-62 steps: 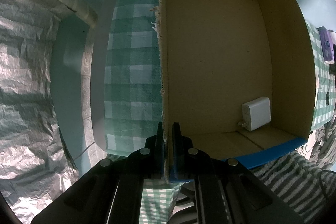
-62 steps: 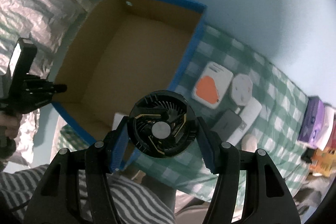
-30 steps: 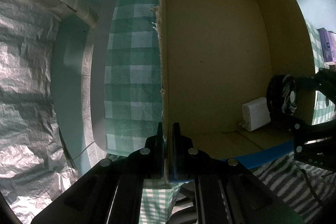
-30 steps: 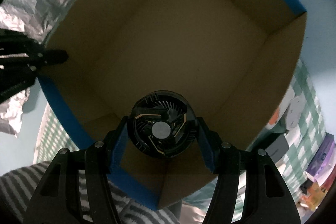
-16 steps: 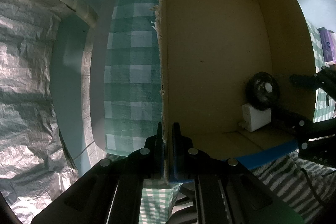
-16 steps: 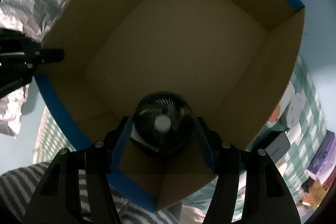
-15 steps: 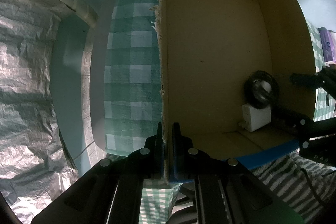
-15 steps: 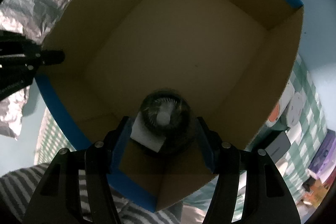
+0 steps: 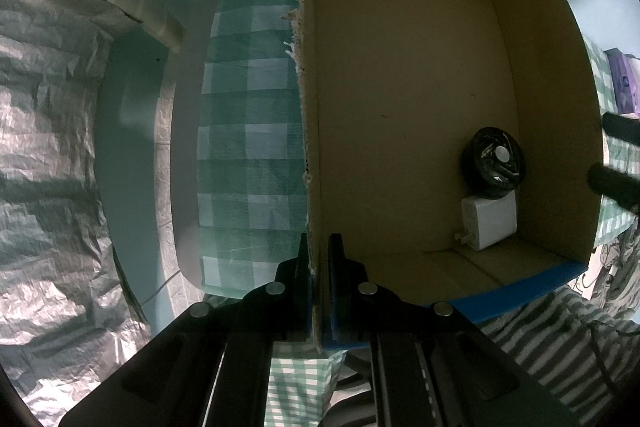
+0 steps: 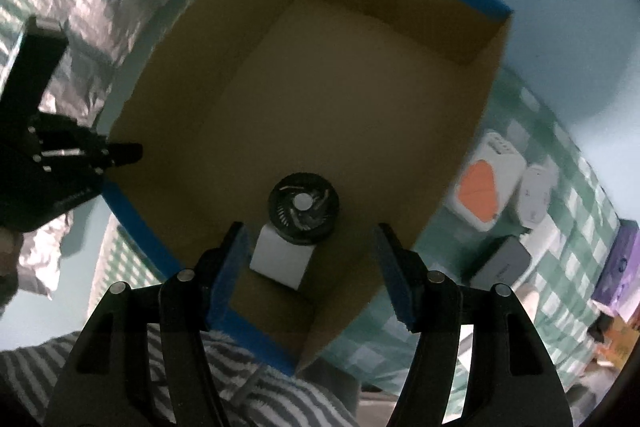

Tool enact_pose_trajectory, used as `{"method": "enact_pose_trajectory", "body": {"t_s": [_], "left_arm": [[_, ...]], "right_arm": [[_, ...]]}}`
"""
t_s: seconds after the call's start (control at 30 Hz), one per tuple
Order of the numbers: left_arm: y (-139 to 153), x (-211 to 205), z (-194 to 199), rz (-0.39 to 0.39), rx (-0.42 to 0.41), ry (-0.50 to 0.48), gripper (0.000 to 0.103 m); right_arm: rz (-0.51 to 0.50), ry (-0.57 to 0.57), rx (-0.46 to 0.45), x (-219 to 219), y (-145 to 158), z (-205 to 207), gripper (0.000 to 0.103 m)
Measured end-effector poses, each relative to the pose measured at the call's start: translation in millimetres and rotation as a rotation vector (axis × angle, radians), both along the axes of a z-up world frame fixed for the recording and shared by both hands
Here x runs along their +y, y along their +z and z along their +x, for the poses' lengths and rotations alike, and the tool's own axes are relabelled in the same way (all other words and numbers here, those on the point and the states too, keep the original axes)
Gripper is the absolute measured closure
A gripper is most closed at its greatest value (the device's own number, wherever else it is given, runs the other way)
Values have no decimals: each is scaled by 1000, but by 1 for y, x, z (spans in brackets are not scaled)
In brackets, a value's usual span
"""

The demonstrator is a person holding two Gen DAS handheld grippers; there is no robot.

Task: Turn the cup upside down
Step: 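Move the right tool back to the dark grey power bank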

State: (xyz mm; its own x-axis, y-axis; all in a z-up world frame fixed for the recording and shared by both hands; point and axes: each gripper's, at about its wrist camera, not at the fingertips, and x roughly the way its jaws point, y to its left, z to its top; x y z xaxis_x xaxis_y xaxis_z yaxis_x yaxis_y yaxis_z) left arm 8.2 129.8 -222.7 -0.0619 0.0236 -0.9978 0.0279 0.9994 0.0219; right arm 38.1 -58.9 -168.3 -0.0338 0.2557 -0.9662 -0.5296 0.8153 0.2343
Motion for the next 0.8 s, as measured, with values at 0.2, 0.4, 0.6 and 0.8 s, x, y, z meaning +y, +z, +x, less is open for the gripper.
{"method": "enact_pose_trajectory", "body": {"t_s": [0.2,0.4,0.6,0.8], "left_arm": [[0,0,0,0,0,0,97],[0,-1,1,-1,1,1,97],[0,-1,1,0,1,-2,97],[-1,-3,1,1,4,-5,97]], "right_arm": [[17,-73,-21,-22,14,9,38],[3,-142,-15,-51,17,16,38],[-21,-220,-1,-85,13,19,38],[-44,-300,21,-117,1,24,38]]}}
